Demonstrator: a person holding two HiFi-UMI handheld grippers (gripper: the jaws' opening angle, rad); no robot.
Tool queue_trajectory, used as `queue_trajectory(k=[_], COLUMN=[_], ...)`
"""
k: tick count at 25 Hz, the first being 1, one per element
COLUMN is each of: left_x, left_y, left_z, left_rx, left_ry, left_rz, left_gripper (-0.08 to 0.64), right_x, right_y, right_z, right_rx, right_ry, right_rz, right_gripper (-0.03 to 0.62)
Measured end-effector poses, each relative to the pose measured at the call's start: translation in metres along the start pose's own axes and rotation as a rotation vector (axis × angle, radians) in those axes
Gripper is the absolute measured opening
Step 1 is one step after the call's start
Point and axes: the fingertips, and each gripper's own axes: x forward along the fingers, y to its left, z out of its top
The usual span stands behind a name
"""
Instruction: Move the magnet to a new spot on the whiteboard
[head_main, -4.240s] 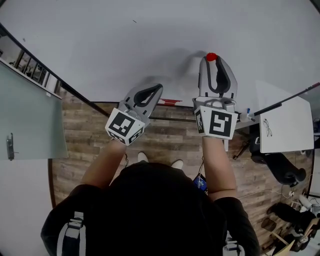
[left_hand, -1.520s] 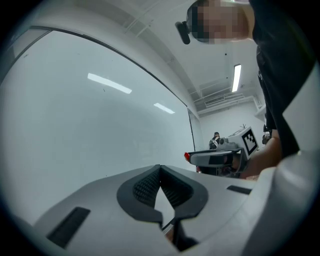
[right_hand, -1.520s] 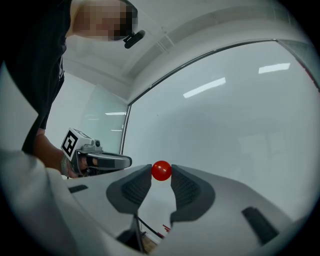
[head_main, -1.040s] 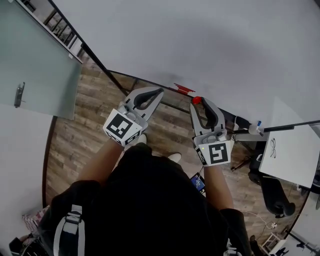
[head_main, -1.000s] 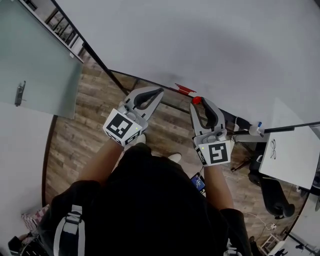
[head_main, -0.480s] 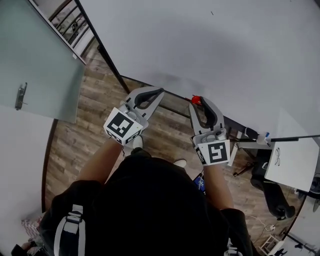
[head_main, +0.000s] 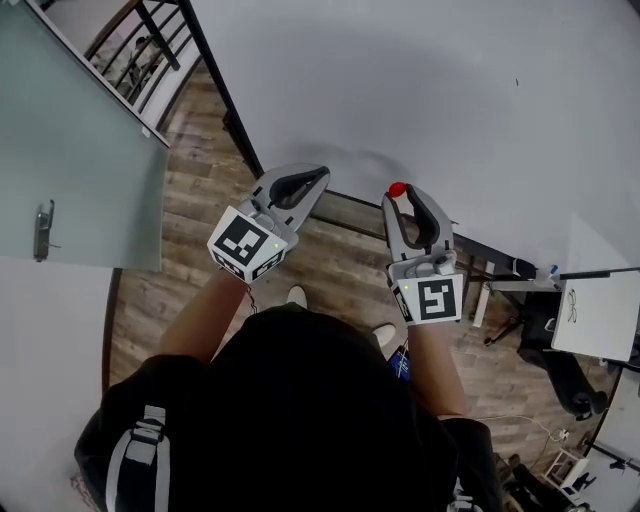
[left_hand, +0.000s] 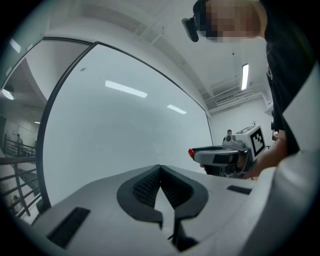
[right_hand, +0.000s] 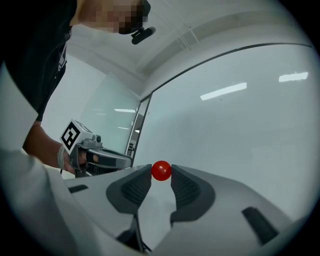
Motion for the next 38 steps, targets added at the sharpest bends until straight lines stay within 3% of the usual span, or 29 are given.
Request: queue_trajectory(k=[8,16,22,38], left_x=[0.000,0.003,-0.001,0.000], left_y=[0.046,0.067,0.081,0.089], left_z=[0.023,0.035,0.037,0.030], left_rx=[0.036,0.056,0.080,0.056], left_ry=[-0.039,-0.062,-0.060,-0.060], left_rz=[-0.053,-0.035,-0.010,-0.037], left_gripper=[0.005,0.005,0.005,0.005], right_x=[0.054,0.097,0.124,0.152], right_y=[0.010,0.008,0.012,-0.003], right_z=[0.024,0.050,0.056,0.041], right_rx=[-0.114,-0.383,-0.507,-0.597], right_ry=[0.006,0.059,0.093,0.146], right_rz=[-0.099,-0.124,-0.170,-0.277], right_gripper=[0.118,0.118,0.118,0.120])
